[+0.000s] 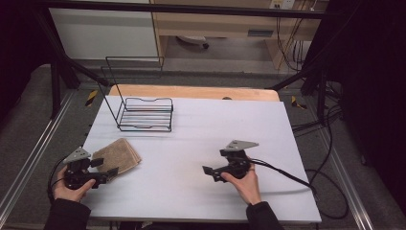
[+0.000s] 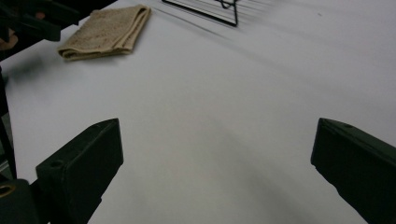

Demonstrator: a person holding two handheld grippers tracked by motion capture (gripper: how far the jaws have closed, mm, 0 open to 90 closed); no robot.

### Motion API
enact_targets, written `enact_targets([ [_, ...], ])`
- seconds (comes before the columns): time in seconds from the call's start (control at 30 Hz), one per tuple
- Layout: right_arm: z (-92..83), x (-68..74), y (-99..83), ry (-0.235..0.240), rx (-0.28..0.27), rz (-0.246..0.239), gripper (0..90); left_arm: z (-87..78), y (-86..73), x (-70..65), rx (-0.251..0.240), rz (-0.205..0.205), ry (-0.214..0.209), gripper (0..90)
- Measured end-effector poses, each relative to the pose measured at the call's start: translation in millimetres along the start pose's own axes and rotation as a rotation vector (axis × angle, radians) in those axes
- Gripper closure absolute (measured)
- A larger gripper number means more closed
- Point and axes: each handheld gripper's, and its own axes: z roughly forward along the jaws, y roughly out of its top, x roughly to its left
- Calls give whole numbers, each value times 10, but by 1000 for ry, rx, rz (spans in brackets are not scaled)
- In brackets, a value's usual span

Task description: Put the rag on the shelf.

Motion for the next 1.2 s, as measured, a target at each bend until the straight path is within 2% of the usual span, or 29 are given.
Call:
enact_targets([
  [0.17, 452, 276, 301, 17, 27, -30, 46, -11, -5, 12, -6, -1, -2, 153],
  [0.2, 452, 276, 301, 17, 27, -30, 46, -10, -6, 13, -5, -2, -1, 153],
  [0.23, 641, 378, 404, 29, 35, -51, 59, -10, -7, 13, -5, -3, -3, 141],
  [0.33, 925, 507, 529, 45, 53, -71, 106, -8, -9, 11, -7, -4, -4, 134],
  [0.53, 1462, 740, 687, 84, 82, -95, 213, -22, -8, 17, -12, -4, -7, 137],
  [0.57, 1462, 740, 687, 84, 82, -95, 213, -24, -9, 19, -13, -3, -7, 137],
  [0.6, 1543, 773, 703, 87, 92, -95, 220, -25, -10, 19, -13, -3, -8, 137],
  [0.63, 1697, 826, 729, 96, 103, -93, 254, -24, -12, 17, -16, -2, -8, 136],
  [0.67, 1764, 844, 736, 100, 108, -91, 273, -25, -13, 15, -17, -1, -10, 134],
  [0.7, 1764, 844, 736, 100, 108, -91, 273, -25, -13, 15, -17, -1, -10, 133],
  [0.8, 1967, 886, 754, 111, 132, -84, 335, -23, -13, 15, -16, 3, -12, 127],
  [0.93, 2101, 918, 760, 120, 164, -80, 385, -19, -12, 13, -11, 1, -12, 117],
  [0.97, 2101, 918, 760, 120, 164, -80, 385, -20, -12, 11, -13, 2, -11, 117],
  [1.07, 2190, 963, 738, 150, 174, -68, 465, -21, -11, 9, -18, -1, -11, 118],
  [1.2, 2230, 956, 721, 157, 188, -61, 534, -20, -10, 10, -17, -1, -10, 120],
])
